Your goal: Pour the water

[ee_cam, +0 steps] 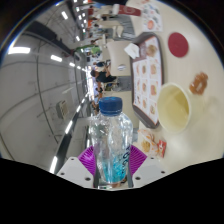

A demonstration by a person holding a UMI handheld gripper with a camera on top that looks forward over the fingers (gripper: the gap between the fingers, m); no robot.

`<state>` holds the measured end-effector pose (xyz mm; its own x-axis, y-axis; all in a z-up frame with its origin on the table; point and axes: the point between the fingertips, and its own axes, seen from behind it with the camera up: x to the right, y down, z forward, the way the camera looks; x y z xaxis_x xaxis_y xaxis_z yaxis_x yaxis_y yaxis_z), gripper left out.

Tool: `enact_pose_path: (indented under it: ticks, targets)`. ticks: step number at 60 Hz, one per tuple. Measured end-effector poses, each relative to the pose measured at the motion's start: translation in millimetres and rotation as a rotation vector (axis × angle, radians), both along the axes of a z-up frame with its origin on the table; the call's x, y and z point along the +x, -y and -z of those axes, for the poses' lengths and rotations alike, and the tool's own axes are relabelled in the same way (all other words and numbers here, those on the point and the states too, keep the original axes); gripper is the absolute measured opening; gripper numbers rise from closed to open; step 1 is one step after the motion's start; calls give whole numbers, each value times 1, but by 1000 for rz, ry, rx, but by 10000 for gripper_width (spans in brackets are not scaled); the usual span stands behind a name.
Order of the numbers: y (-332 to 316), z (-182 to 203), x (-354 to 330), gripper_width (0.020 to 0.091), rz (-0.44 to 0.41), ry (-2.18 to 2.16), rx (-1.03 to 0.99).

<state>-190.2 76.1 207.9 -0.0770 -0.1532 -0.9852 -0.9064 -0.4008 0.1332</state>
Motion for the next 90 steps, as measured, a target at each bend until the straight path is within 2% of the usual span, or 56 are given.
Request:
enact_pose_path:
  ticks: [9, 13, 20, 26, 32, 42, 48, 56, 57, 60, 64, 76, 78, 80, 83, 87, 90]
  targets:
    - [-19, -47, 47, 379, -41, 617, 177]
    - [-17, -72, 87, 382, -25, 881, 267]
    - [-36, -86, 145, 382, 5, 1276, 332]
    - [-47, -58, 201, 381, 7, 1507, 322]
    - [-56, -16, 237, 381, -34, 1624, 282]
    - [-58, 69, 261, 382, -119, 1641, 227]
    - [-56, 102, 267, 381, -159, 1658, 219]
    - [-55, 135, 273, 383, -181, 1654, 204]
    - [-53, 138, 274, 401, -182, 1655, 200]
    - [-53, 135, 275, 383, -162, 1637, 212]
    - [-50, 135, 278, 393, -152, 1622, 216]
    - [-48, 137, 278, 584, -190, 1606, 147]
    - [-45, 137, 280, 700, -202, 1600, 124]
    - [-39, 135, 281, 867, -215, 1594, 104]
    - [-28, 126, 282, 835, -220, 1589, 80]
    - [-5, 117, 279, 857, -238, 1594, 43]
    - [14, 108, 276, 849, -246, 1601, 13]
